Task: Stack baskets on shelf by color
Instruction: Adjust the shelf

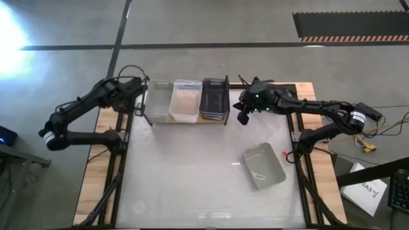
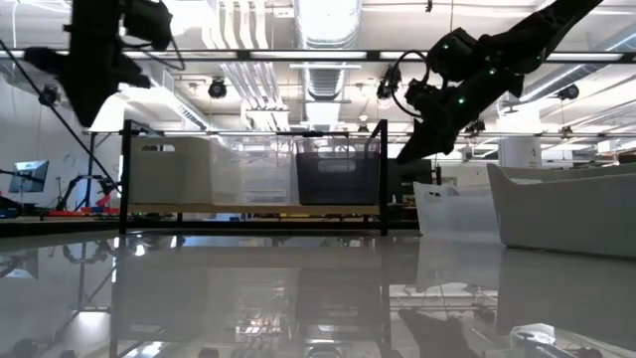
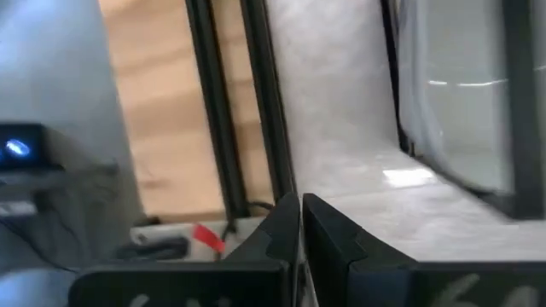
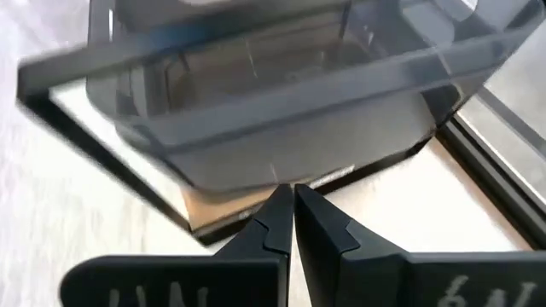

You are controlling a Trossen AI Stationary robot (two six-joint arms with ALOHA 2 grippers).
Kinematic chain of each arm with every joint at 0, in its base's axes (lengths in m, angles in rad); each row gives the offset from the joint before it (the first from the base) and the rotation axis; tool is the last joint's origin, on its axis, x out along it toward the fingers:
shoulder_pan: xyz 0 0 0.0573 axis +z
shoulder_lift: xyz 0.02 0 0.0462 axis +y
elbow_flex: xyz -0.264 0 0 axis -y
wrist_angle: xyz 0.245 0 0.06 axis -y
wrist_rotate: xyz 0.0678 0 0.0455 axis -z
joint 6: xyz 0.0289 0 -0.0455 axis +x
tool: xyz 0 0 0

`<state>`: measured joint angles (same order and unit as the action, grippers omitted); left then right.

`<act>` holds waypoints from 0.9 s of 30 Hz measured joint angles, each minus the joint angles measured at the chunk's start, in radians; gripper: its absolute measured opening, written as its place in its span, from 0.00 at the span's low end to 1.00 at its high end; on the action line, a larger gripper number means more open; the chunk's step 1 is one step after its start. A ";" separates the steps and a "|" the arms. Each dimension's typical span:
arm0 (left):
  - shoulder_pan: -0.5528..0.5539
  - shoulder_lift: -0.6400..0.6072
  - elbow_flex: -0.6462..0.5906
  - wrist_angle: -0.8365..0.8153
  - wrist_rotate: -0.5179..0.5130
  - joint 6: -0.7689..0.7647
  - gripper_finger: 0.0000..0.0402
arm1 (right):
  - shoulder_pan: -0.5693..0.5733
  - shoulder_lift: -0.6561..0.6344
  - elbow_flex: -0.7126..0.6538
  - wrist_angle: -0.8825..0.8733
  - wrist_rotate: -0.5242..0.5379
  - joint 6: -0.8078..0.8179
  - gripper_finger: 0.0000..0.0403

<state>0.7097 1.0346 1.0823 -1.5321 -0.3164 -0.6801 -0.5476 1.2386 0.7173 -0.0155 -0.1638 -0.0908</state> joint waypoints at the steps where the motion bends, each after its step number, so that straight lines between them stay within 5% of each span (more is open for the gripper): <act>1: 0.000 -0.028 -0.039 0.020 0.015 -0.021 0.01 | 0.000 -0.013 -0.013 0.005 0.000 0.000 0.02; 14: -0.002 -0.343 -0.464 0.536 0.020 -0.092 0.01 | 0.000 -0.209 -0.134 0.081 0.000 0.013 0.02; 21: -0.003 -0.406 -0.565 0.760 0.094 -0.040 0.01 | 0.000 -0.245 -0.134 0.081 0.000 0.039 0.02; 27: -0.004 -0.444 -0.578 0.791 0.158 -0.018 0.01 | 0.000 -0.217 -0.134 0.080 0.000 0.047 0.02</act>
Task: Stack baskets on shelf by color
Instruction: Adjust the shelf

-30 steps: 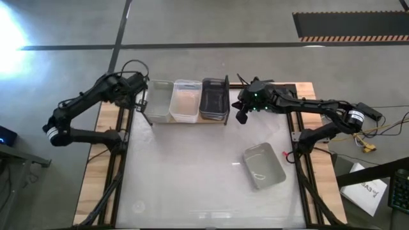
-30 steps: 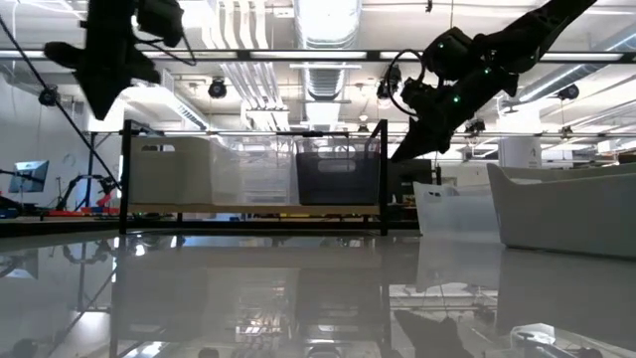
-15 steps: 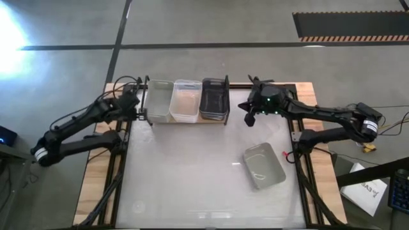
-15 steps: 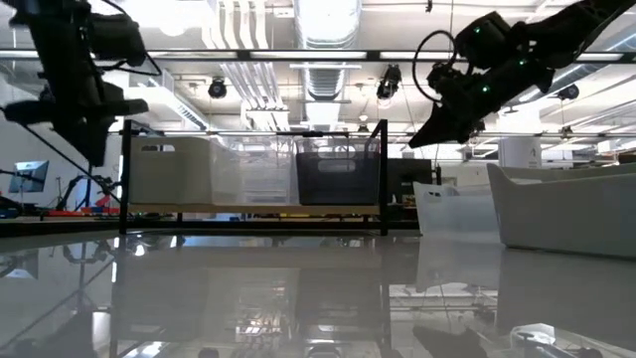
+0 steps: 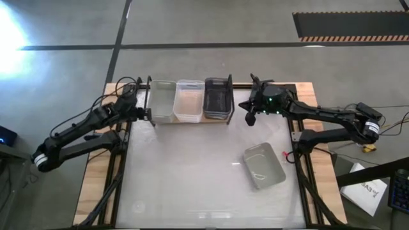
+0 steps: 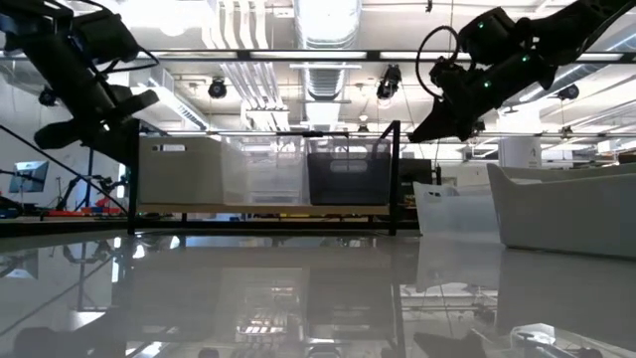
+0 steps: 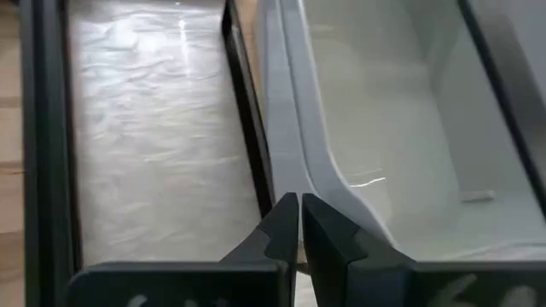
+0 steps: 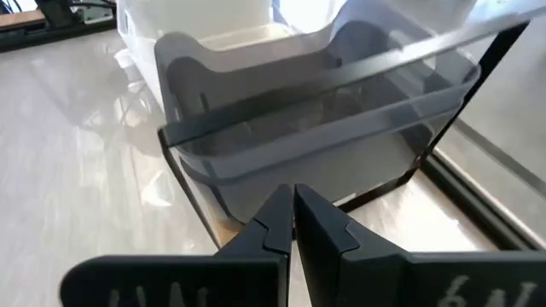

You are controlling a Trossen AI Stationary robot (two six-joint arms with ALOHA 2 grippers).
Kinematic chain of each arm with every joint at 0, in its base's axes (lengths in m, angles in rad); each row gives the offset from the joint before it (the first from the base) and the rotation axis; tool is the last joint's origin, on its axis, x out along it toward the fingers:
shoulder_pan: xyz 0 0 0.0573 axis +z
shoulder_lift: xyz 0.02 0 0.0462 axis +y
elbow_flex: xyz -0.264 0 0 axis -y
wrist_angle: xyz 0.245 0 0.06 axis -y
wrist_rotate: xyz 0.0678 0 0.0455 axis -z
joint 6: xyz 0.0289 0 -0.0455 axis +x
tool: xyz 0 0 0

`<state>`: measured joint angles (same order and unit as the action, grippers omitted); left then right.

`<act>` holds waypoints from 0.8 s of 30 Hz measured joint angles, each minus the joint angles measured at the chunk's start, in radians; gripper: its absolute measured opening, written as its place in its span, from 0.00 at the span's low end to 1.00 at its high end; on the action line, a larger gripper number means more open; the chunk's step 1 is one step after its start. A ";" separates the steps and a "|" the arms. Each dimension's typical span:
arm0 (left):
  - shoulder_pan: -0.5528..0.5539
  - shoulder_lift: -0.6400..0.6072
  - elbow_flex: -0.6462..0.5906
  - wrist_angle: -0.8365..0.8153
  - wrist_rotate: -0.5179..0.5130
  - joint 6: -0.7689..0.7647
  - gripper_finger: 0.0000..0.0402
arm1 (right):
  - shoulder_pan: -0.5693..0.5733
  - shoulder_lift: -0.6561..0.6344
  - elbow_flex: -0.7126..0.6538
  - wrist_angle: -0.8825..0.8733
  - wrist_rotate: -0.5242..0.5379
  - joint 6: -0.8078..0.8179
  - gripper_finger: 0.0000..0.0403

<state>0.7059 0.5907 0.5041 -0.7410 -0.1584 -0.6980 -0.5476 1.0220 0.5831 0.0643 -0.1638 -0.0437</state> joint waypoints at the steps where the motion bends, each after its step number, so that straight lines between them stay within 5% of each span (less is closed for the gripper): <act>1: 0.000 -0.006 0.000 0.001 0.009 0.005 0.01 | 0.000 0.006 0.000 0.000 0.000 0.005 0.02; 14: 0.001 -0.130 -0.091 0.052 -0.043 0.077 0.01 | -0.001 0.021 0.000 0.002 0.011 0.020 0.02; 19: 0.001 -0.164 -0.173 0.241 0.049 0.075 0.01 | -0.001 0.021 0.000 0.001 0.010 0.027 0.02; 24: 0.001 -0.189 -0.179 0.259 0.114 0.050 0.01 | -0.001 0.021 0.000 0.001 0.010 0.031 0.02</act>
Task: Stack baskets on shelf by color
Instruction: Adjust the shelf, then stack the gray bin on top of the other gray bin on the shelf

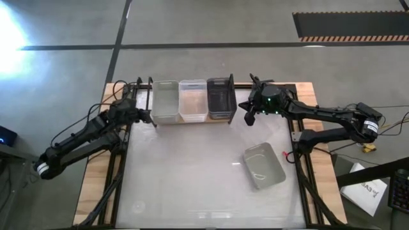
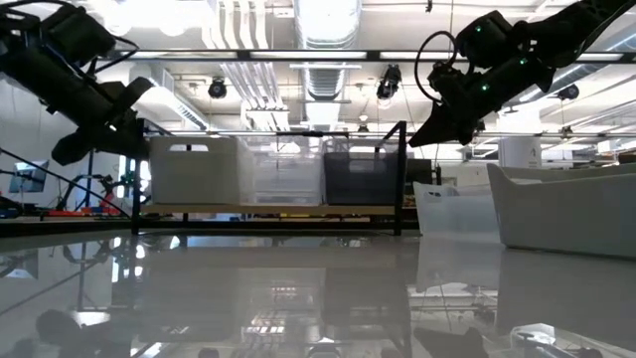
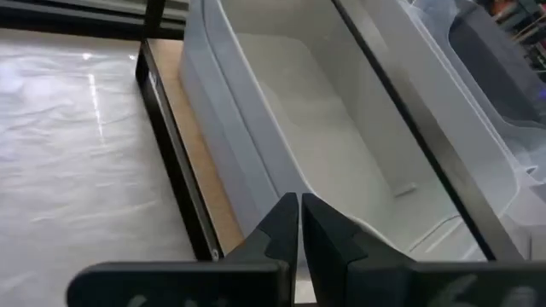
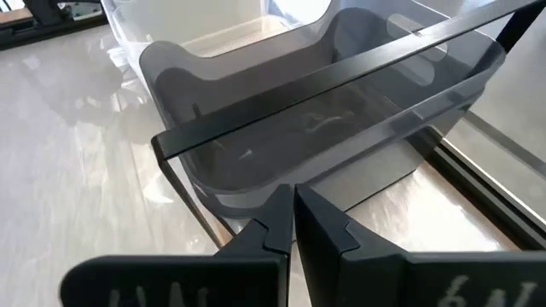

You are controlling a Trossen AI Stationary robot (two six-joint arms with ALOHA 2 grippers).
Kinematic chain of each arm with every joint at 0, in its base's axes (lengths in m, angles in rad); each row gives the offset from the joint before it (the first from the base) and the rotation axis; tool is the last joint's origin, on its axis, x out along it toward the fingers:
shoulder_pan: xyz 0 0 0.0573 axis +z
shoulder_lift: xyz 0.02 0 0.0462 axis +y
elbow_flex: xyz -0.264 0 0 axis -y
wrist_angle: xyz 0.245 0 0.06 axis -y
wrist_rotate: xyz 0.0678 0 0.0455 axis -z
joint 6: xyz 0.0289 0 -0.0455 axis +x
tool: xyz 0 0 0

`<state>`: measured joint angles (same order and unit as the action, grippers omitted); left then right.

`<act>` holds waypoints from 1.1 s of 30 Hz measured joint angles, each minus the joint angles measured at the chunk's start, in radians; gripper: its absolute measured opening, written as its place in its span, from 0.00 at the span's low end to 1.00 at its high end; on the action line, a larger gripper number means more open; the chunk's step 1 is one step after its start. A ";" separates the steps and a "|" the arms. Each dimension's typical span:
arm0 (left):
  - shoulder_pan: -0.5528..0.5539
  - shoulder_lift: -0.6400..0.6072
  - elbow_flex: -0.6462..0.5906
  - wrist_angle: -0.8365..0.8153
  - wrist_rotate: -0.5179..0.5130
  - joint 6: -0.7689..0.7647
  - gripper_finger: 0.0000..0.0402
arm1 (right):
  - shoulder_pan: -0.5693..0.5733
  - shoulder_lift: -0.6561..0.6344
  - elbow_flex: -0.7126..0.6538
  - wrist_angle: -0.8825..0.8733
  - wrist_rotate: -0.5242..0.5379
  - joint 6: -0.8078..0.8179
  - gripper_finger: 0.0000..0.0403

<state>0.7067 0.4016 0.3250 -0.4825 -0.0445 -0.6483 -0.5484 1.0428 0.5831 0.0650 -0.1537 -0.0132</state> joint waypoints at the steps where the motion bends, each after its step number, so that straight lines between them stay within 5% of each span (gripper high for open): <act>1: 0.000 -0.006 0.004 -0.005 0.001 0.000 0.01 | 0.000 0.000 0.000 0.000 0.000 0.001 0.02; 6: 0.000 -0.034 0.071 -0.078 -0.043 0.034 0.01 | 0.000 -0.001 0.000 -0.014 0.022 0.016 0.02; 11: 0.000 -0.040 0.219 -0.312 -0.209 0.104 0.01 | -0.001 -0.026 0.000 -0.095 0.213 0.030 0.02; 14: 0.000 -0.029 0.298 -0.351 -0.249 0.167 0.01 | 0.000 -0.035 0.000 -0.115 0.195 0.035 0.02; 19: -0.001 -0.011 0.371 -0.326 -0.241 0.280 0.01 | 0.003 -0.022 0.000 -0.107 0.185 0.060 0.02; 22: -0.008 -0.011 0.372 -0.287 -0.157 0.372 0.01 | 0.023 -0.084 0.003 -0.158 0.276 0.079 0.02; 28: -0.072 -0.031 0.320 -0.131 0.006 0.510 0.01 | 0.271 -0.213 0.132 -0.523 0.655 0.157 0.02; 33: -0.218 -0.042 0.246 0.081 0.039 0.601 0.00 | 0.589 -0.202 0.251 -0.790 0.750 0.319 0.02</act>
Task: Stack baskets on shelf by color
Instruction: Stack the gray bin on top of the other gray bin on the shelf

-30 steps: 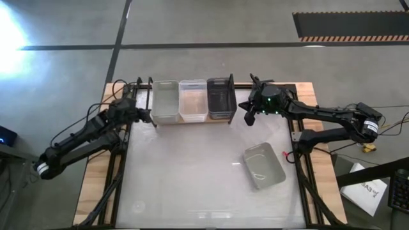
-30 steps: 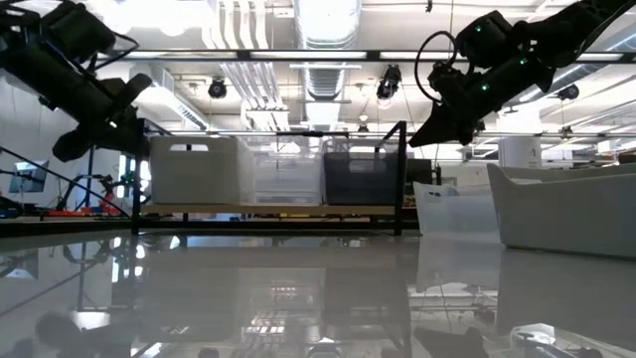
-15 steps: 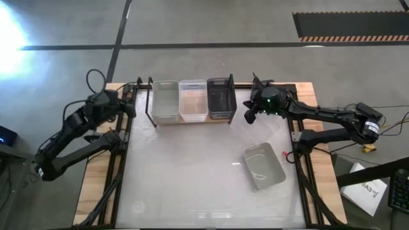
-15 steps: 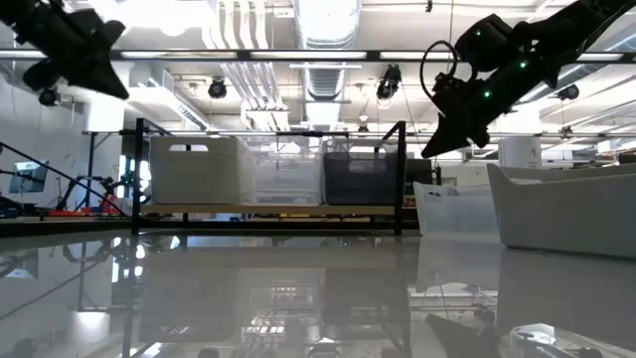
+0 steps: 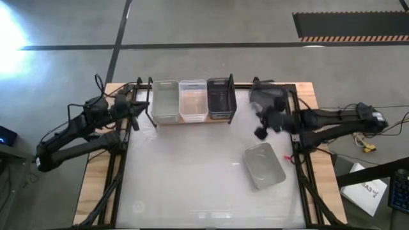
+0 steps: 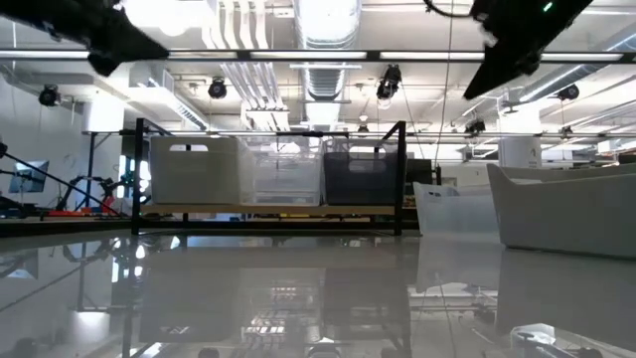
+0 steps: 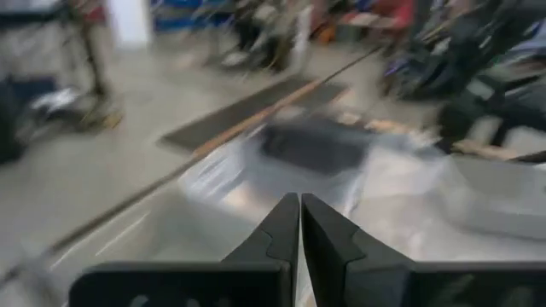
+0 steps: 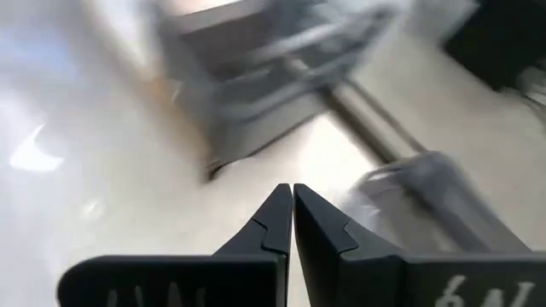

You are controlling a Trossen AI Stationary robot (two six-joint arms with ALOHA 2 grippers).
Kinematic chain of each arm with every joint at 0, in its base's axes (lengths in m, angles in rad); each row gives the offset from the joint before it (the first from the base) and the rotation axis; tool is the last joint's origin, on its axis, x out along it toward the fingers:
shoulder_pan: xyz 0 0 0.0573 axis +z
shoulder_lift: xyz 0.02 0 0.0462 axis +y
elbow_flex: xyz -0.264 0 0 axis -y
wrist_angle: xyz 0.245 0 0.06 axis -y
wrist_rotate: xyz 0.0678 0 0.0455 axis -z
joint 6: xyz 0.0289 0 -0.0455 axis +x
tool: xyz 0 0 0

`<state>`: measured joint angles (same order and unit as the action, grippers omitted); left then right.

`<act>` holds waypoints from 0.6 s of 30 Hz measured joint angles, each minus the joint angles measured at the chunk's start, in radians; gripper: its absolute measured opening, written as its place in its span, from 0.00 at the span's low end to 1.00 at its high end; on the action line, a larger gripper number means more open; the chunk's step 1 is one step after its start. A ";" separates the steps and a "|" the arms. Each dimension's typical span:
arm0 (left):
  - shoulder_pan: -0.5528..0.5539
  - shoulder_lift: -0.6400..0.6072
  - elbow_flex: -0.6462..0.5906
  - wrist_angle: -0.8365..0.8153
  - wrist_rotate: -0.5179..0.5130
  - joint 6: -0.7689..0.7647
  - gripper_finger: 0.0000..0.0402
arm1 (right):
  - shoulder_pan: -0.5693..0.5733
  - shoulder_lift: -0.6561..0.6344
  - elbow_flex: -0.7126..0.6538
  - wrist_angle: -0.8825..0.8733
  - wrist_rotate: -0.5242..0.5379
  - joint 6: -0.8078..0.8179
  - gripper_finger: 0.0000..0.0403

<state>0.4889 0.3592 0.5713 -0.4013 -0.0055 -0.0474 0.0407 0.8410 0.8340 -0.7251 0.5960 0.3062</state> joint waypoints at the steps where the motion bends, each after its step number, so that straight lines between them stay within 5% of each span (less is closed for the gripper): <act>1: -0.039 0.001 -0.015 0.047 0.000 0.005 0.00 | 0.065 0.012 0.019 -0.041 0.004 0.035 0.02; 5: -0.215 0.033 -0.061 0.176 -0.051 0.035 0.00 | 0.340 0.081 0.094 -0.169 0.008 0.152 0.02; 10: -0.463 0.168 -0.098 0.296 -0.260 0.039 0.00 | 0.668 0.213 0.200 -0.309 -0.048 0.296 0.02; 18: -0.780 0.525 -0.024 0.404 -0.590 0.000 0.00 | 0.910 0.437 0.336 -0.344 -0.284 0.523 0.09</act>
<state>-0.2906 0.8841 0.5470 0.0027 -0.5954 -0.0473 0.9508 1.2783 1.1703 -1.0687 0.3121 0.8293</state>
